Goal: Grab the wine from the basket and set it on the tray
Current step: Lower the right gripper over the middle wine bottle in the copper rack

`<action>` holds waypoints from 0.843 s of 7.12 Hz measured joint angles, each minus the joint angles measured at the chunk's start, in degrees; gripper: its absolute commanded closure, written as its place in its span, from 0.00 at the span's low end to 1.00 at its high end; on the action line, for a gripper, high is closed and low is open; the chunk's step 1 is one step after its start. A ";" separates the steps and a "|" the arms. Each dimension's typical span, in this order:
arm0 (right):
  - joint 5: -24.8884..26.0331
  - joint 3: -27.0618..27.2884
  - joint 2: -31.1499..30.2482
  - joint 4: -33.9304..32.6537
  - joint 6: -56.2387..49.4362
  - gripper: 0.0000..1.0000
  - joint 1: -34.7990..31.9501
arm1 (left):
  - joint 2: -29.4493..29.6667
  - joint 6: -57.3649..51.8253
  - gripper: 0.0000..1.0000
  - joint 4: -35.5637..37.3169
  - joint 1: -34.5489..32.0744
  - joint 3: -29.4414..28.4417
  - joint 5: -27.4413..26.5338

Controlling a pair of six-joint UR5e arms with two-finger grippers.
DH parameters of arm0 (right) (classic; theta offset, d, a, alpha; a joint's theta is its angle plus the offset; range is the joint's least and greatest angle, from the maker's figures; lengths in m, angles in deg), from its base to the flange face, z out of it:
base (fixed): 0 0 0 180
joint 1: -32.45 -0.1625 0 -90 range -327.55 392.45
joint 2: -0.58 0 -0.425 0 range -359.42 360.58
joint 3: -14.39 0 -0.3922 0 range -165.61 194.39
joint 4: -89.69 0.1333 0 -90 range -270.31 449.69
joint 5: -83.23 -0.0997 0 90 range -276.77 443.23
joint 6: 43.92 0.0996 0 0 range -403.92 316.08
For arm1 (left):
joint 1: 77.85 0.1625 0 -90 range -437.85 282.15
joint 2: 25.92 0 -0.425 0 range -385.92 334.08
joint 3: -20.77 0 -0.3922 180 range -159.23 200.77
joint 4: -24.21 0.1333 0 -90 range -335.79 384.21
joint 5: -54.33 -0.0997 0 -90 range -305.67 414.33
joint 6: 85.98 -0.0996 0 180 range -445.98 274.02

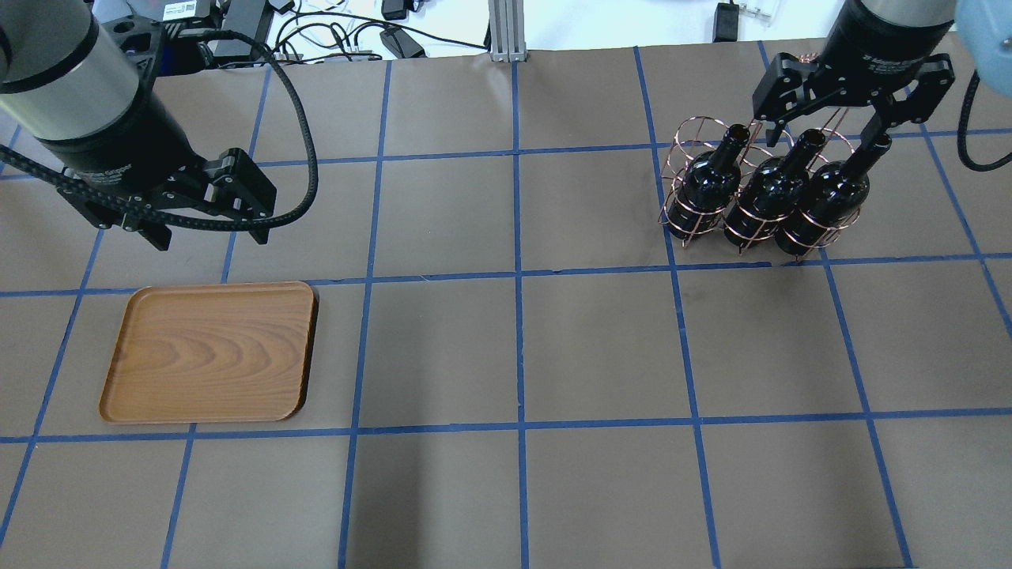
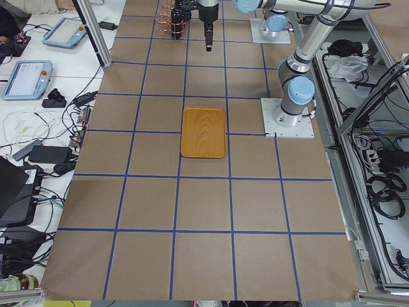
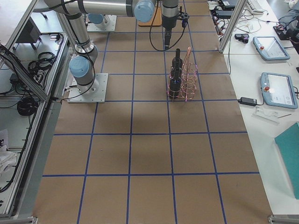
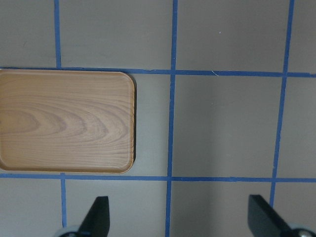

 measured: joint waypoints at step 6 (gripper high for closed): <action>0.37 1.90 7.22 -9.66 1.44 0.24 1.23 | 0.34 -0.64 0.00 0.53 -0.22 0.00 3.75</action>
